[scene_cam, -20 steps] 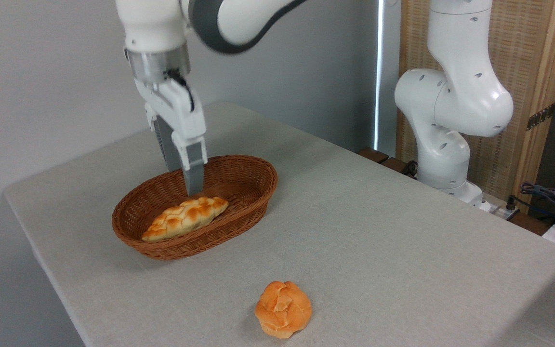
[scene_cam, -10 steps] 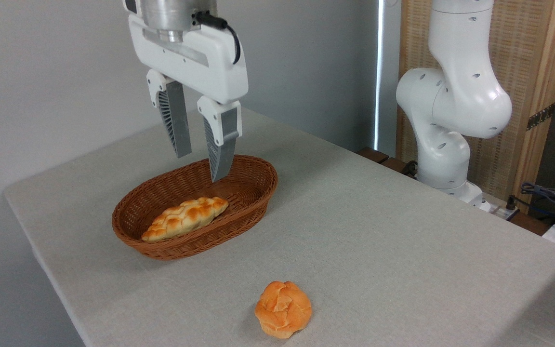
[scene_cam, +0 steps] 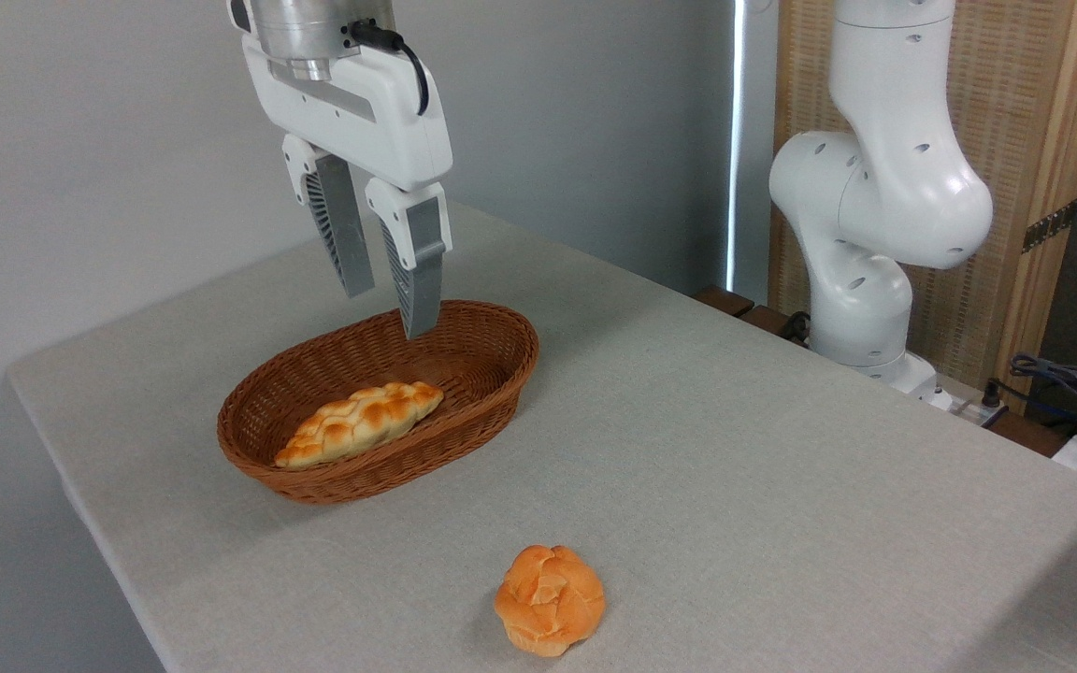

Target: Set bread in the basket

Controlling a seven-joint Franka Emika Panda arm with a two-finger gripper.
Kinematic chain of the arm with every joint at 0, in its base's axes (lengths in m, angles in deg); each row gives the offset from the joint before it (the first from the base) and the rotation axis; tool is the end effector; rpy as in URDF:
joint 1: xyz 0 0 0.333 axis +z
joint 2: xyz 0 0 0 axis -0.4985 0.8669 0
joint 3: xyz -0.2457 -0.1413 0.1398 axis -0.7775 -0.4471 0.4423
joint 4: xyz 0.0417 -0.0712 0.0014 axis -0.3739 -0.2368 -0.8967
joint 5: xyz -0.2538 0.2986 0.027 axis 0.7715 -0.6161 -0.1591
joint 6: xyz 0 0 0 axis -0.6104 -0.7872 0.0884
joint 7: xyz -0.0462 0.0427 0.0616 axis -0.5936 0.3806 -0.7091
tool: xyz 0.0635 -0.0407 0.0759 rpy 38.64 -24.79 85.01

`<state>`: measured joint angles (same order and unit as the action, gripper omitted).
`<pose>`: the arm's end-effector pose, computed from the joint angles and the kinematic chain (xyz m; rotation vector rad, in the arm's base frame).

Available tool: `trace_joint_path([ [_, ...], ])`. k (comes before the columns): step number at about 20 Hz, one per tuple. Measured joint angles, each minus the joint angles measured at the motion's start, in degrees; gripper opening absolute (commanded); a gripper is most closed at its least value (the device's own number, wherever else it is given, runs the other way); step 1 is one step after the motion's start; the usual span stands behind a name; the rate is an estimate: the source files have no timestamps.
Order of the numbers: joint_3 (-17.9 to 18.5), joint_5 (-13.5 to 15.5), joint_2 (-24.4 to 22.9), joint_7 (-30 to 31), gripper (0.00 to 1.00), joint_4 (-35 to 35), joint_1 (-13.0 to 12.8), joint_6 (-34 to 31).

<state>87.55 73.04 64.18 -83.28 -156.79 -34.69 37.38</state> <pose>0.5567 -0.0649 0.6233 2.8869 -1.1392 0.0579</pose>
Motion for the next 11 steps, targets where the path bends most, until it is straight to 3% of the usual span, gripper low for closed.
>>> trace_joint_path([
  [11,0.45,-0.36,0.03,0.00,1.00,0.03,0.26,-0.02],
])
